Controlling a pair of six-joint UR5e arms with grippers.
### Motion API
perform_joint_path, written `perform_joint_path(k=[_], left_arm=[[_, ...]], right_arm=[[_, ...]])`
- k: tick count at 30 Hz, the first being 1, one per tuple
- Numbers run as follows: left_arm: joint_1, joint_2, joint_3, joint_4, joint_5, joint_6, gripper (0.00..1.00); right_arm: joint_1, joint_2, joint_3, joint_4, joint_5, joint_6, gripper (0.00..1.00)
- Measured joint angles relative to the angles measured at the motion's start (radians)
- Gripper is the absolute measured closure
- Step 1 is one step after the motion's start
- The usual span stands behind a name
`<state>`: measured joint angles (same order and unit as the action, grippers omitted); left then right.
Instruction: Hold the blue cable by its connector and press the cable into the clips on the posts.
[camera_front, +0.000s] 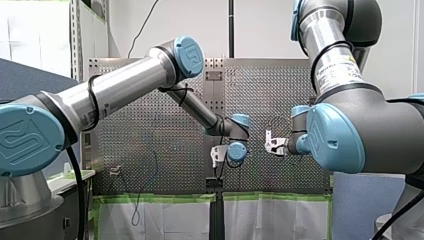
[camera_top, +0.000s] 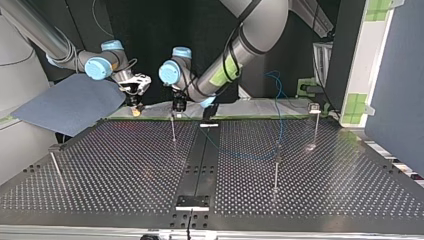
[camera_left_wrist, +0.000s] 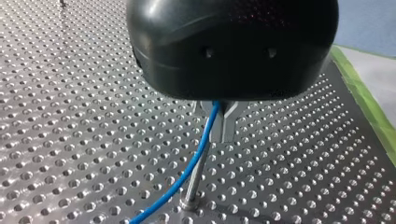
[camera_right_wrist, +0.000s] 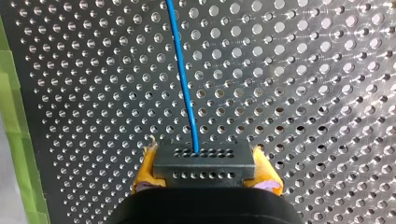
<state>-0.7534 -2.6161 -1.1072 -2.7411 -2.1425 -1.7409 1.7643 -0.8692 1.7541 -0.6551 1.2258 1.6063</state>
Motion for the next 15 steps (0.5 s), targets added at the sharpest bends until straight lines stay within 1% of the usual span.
perform_joint_path(k=[4,8,15], left_arm=[[0.005,0.000,0.000,0.019,0.004,0.000,1.00],[0.011,-0.001,0.000,0.052,0.006,0.001,1.00],[0.025,-0.003,0.000,0.074,0.029,0.000,1.00]], right_arm=[[-0.001,0.000,0.000,0.000,0.000,0.001,1.00],[-0.005,0.001,0.000,0.000,0.000,0.003,1.00],[-0.016,0.001,0.000,-0.017,-0.001,0.021,1.00]])
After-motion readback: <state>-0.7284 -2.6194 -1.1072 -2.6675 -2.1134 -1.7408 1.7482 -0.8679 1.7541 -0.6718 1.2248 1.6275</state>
